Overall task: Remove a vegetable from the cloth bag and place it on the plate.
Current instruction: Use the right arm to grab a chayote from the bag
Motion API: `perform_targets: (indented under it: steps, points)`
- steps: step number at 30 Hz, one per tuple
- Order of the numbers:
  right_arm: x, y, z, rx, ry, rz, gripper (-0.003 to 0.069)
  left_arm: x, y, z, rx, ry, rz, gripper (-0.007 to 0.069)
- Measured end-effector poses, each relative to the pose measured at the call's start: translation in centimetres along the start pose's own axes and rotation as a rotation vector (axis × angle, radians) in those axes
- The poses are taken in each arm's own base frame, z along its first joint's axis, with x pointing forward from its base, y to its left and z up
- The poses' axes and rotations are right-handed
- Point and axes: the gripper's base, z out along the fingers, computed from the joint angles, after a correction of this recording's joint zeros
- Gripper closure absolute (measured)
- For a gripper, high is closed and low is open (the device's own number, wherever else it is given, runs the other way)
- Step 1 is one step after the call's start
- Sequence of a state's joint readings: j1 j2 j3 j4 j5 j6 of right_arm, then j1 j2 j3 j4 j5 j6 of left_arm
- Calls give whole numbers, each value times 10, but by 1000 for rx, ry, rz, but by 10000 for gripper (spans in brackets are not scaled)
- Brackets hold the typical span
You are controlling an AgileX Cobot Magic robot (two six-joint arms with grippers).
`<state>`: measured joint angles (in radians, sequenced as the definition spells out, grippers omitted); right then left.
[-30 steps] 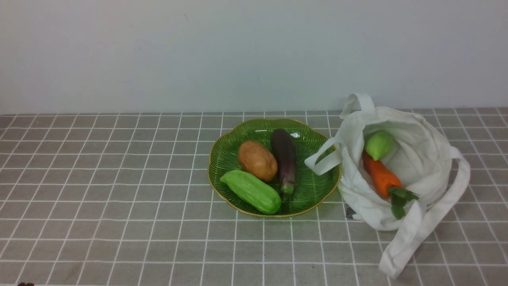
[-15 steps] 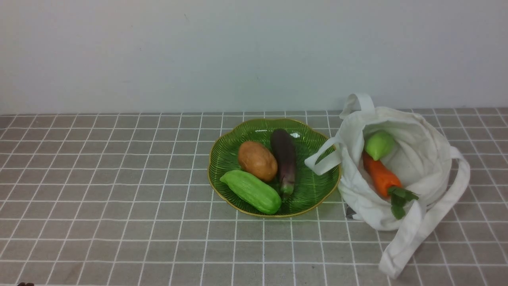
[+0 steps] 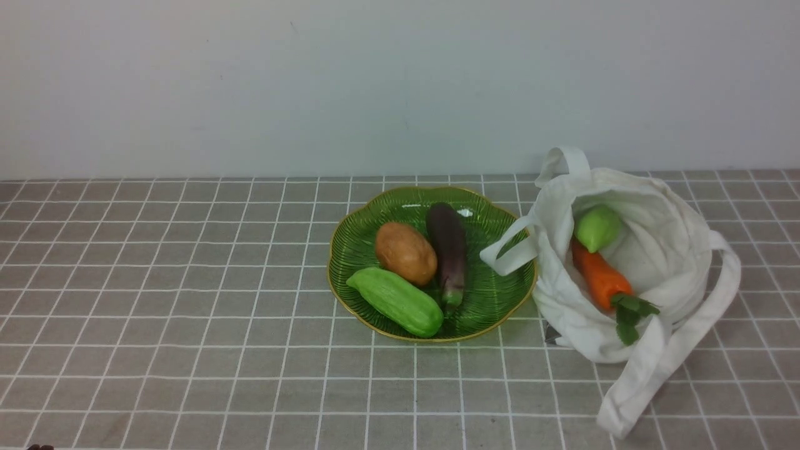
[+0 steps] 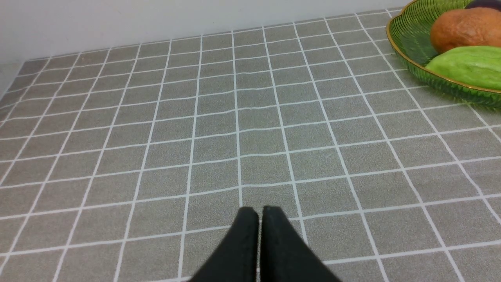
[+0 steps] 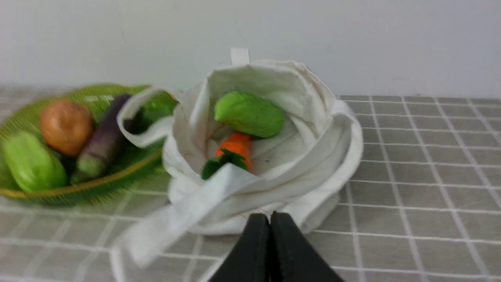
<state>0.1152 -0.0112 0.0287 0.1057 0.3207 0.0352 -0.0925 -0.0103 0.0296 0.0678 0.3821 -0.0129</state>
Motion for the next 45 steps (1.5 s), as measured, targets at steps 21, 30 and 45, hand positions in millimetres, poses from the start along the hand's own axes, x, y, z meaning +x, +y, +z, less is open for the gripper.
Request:
perform_targets:
  steps: [21, 30, 45]
  points:
    - [-49, 20, -16, -266, -123, 782, 673, 0, 0, 0, 0, 0, 0, 629]
    - [-136, 42, 5, -289, 52, 125, 673, 0, 0, 0, 0, 0, 0, 629]
    - [-106, 52, 186, -206, 891, 123, 613, 0, 0, 0, 0, 0, 0, 629]
